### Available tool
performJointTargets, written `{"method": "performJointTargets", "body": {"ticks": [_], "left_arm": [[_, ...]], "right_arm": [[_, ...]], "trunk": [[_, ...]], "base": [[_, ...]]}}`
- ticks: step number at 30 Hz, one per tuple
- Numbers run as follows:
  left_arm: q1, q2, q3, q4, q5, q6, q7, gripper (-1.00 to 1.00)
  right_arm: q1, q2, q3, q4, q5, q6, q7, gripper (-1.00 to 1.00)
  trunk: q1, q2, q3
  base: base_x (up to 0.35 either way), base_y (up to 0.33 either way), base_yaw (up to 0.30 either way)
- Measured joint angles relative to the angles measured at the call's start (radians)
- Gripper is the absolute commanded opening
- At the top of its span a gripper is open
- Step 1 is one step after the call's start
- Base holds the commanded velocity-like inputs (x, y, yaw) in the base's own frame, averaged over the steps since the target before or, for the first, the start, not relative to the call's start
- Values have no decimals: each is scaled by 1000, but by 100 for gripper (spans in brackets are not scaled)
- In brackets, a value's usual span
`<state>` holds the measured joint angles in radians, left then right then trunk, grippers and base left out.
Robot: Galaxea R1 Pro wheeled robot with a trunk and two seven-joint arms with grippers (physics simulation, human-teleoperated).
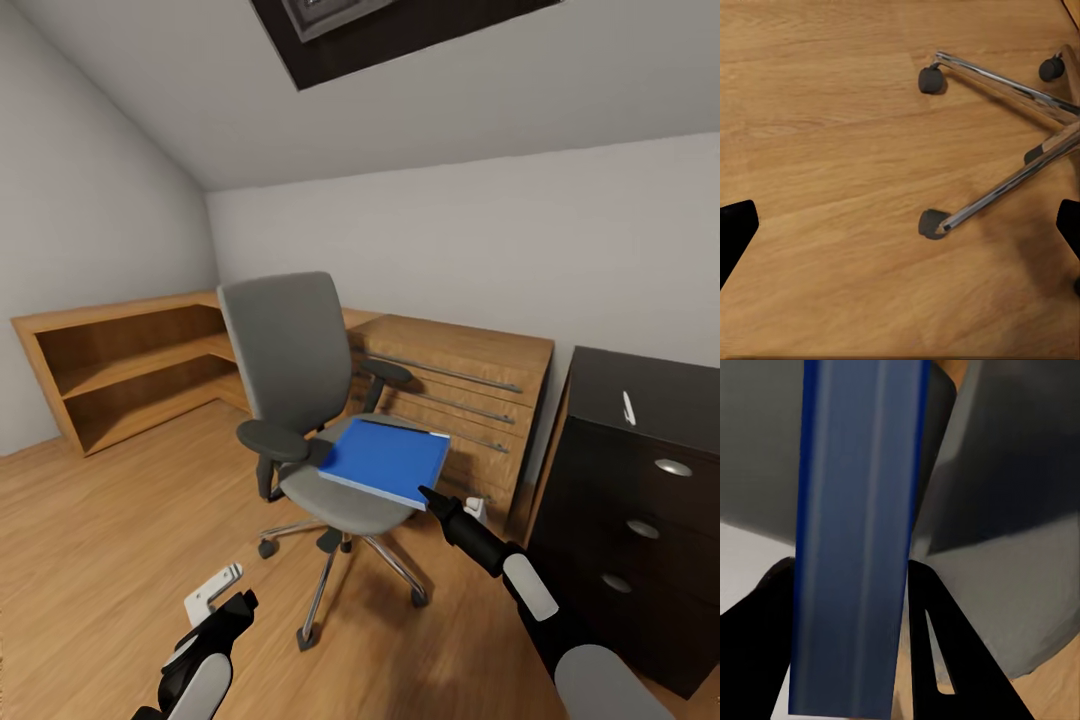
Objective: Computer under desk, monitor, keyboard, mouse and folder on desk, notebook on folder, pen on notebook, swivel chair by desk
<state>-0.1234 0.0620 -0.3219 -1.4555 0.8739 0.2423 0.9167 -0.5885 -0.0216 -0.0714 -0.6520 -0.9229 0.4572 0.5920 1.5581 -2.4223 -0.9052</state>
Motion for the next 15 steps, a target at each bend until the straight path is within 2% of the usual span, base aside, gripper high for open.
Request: {"method": "performJointTargets", "body": {"ticks": [5, 15], "left_arm": [[0, 0, 0, 1, 1, 0, 0, 100], [0, 0, 0, 1, 2, 0, 2, 100]], "right_arm": [[0, 0, 0, 0, 0, 0, 1, -100], [0, -1, -2, -2, -1, -1, 4, -100]], "trunk": [[-19, 35, 16], [-57, 105, 47]], "base": [[-238, 0, 0], [-328, 0, 0]]}}
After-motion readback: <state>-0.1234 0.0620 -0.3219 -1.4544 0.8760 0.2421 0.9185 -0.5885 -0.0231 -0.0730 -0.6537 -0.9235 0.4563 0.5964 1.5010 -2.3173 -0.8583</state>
